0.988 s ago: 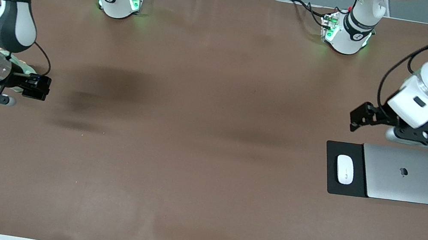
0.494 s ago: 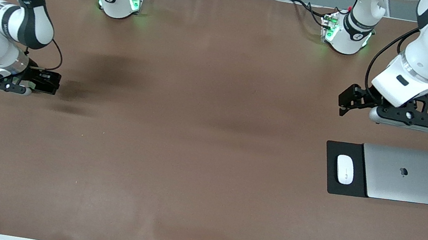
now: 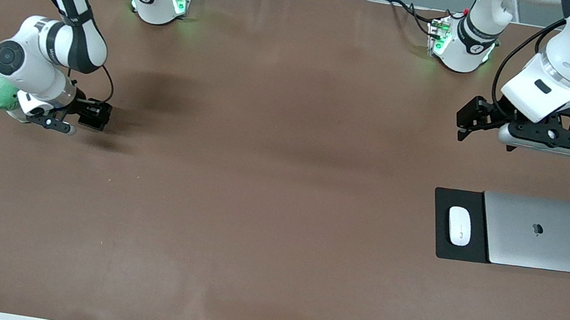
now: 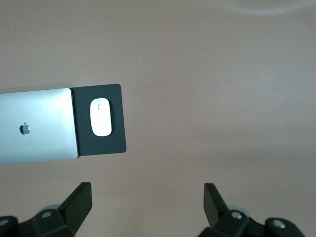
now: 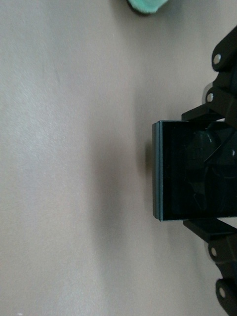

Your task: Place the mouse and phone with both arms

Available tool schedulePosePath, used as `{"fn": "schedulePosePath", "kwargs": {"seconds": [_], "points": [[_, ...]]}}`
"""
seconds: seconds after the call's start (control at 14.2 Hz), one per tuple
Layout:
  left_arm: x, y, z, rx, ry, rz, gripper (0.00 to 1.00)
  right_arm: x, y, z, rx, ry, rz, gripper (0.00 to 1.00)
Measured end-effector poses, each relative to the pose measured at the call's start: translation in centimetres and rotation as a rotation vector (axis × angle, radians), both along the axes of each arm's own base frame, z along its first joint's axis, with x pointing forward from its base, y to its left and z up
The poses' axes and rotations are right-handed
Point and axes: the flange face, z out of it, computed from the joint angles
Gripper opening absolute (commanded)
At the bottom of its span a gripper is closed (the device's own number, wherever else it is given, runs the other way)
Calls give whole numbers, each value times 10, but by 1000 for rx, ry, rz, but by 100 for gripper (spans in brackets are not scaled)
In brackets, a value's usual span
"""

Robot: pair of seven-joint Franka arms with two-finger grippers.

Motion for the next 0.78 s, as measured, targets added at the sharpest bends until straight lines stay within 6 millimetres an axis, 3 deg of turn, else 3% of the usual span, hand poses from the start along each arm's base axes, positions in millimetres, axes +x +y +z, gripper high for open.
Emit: {"fn": "schedulePosePath", "kwargs": {"seconds": [0.56,0.78], "points": [[19,-9,-9,1,35,-9,100,-7,-25,-9,-3,-40,24,0],[19,-11,-11,3,45,-12,100,-11,-24,-16,-2,-37,30,1]]}}
